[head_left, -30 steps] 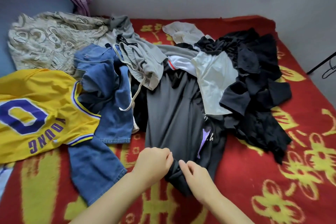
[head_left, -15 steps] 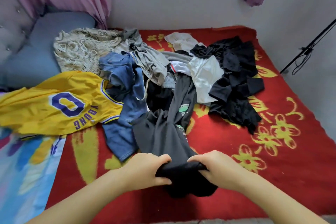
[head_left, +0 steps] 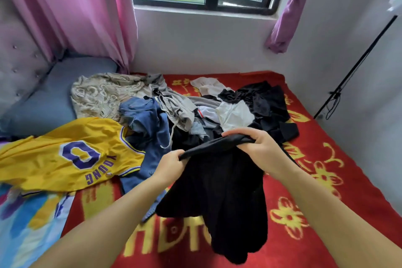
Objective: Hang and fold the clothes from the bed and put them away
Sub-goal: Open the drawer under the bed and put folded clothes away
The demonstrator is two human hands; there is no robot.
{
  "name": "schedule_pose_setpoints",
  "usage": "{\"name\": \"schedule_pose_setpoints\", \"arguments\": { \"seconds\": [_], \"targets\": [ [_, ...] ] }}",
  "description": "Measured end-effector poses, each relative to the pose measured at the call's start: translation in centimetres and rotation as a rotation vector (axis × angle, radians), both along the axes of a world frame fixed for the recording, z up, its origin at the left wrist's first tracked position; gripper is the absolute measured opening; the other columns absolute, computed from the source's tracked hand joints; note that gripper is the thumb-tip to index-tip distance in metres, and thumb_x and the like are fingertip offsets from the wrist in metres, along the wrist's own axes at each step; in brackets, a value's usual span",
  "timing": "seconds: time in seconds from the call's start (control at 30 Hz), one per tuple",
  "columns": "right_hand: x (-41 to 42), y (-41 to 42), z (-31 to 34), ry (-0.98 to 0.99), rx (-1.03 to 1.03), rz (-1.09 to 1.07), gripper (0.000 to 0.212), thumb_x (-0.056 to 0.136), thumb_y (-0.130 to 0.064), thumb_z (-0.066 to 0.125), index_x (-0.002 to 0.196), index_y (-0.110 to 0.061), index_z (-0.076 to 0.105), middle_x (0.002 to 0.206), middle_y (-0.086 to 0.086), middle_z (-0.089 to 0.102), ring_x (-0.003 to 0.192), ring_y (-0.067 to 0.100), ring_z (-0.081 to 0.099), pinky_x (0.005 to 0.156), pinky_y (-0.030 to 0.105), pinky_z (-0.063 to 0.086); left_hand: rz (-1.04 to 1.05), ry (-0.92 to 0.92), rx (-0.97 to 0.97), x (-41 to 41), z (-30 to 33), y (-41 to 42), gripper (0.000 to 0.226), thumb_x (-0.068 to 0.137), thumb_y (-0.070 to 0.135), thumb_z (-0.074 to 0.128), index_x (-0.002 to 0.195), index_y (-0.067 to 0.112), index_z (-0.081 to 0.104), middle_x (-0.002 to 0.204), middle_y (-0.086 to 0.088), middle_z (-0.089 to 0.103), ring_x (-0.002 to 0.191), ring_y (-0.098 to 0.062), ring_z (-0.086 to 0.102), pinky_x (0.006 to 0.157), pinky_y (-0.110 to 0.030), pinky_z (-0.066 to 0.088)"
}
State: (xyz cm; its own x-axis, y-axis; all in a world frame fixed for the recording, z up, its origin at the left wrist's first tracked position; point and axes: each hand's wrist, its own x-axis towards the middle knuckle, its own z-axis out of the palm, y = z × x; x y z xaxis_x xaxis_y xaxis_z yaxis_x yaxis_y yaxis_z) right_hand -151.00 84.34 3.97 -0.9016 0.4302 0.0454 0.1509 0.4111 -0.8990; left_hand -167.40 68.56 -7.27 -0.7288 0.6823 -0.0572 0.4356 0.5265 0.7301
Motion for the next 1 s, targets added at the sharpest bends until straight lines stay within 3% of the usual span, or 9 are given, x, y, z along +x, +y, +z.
{"name": "schedule_pose_setpoints", "arguments": {
  "seconds": [0.17,0.3,0.37,0.47,0.57,0.67,0.77,0.83,1.0],
  "targets": [
    [0.3,3.9,-1.9,-0.209,0.26,-0.248,0.033,0.091,-0.018,0.058,0.122,-0.03,0.057,0.114,-0.003,0.063,0.117,0.021,0.055,0.093,0.029,0.043,0.011,-0.178,0.235,-0.3,4.5,2.1,0.023,0.096,0.012,0.048,0.079,0.019,0.061,0.055,0.003,0.053,0.042,-0.012,0.053,0.039,-0.024,0.043],
    [0.0,2.3,-2.5,-0.372,0.373,0.136,0.11,0.071,-0.054,0.071,0.151,-0.039,-0.003,0.153,-0.011,0.023,0.144,0.009,0.013,0.114,0.029,0.018,-0.186,-0.139,0.323,2.3,9.8,3.8,0.03,0.088,0.003,0.048,0.072,0.024,0.063,0.06,0.007,0.058,0.055,-0.012,0.055,0.047,-0.027,0.048],
    [-1.4,0.8,-2.5,-0.293,0.332,0.133,0.085,0.074,-0.046,0.074,0.145,-0.032,0.031,0.123,-0.016,0.055,0.121,0.003,0.047,0.093,0.009,0.037,-0.255,-0.008,0.355,4.1,11.7,4.5,0.018,0.08,0.009,0.051,0.071,0.018,0.063,0.065,0.006,0.062,0.065,-0.012,0.057,0.063,-0.03,0.047],
    [-3.1,-0.1,-0.7,-0.01,0.231,-0.045,0.005,0.085,-0.024,0.071,0.083,-0.021,0.067,0.072,-0.014,0.065,0.075,0.003,0.06,0.06,0.017,0.045,-0.203,0.06,0.522,4.3,13.5,4.5,0.008,0.076,0.016,0.055,0.08,0.013,0.062,0.079,-0.006,0.062,0.077,-0.021,0.058,0.074,-0.036,0.045],
    [-4.0,-0.1,2.7,0.182,0.094,-0.185,0.016,0.088,-0.018,0.068,0.085,-0.002,0.07,0.084,0.011,0.072,0.079,0.021,0.066,0.075,0.039,0.052,-0.207,-0.014,0.664,2.4,13.2,3.1,0.032,0.079,0.028,0.068,0.106,0.039,0.054,0.105,0.008,0.059,0.099,-0.008,0.058,0.089,-0.021,0.046],
    [-4.5,0.8,6.4,0.358,-0.217,-0.302,0.012,0.087,-0.021,0.069,0.083,-0.01,0.072,0.09,0.013,0.074,0.089,0.028,0.071,0.083,0.044,0.055,-0.327,-0.249,0.449,1.9,9.1,1.6,0.059,0.078,0.024,0.077,0.126,0.039,0.045,0.118,0.016,0.059,0.109,0.008,0.054,0.092,-0.013,0.043],
    [-4.8,2.5,8.9,0.459,-0.352,-0.349,0.011,0.083,-0.029,0.071,0.075,-0.022,0.075,0.082,0.0,0.075,0.08,0.018,0.073,0.073,0.032,0.059,-0.291,-0.206,0.127,1.9,4.7,0.7,0.016,0.086,0.021,0.071,0.09,0.032,0.059,0.083,0.018,0.064,0.076,0.012,0.057,0.077,-0.017,0.043],
    [-4.7,4.0,8.9,0.437,-0.285,-0.451,0.015,0.083,-0.034,0.068,0.074,-0.025,0.074,0.076,-0.003,0.074,0.075,0.017,0.072,0.072,0.032,0.059,-0.171,-0.109,0.02,0.7,4.0,0.6,0.03,0.091,0.025,0.063,0.064,0.025,0.052,0.058,0.014,0.051,0.056,0.004,0.045,0.059,-0.019,0.037],
    [-2.5,6.3,2.9,-0.029,-0.019,-0.599,0.05,0.093,-0.035,0.06,0.132,-0.006,0.048,0.127,0.013,0.059,0.114,0.027,0.058,0.095,0.034,0.044,0.054,-0.341,0.201,-0.5,7.5,0.2,0.034,0.095,0.028,0.059,0.07,0.005,0.061,0.062,-0.008,0.056,0.058,-0.018,0.052,0.058,-0.029,0.037]
  ]
}}
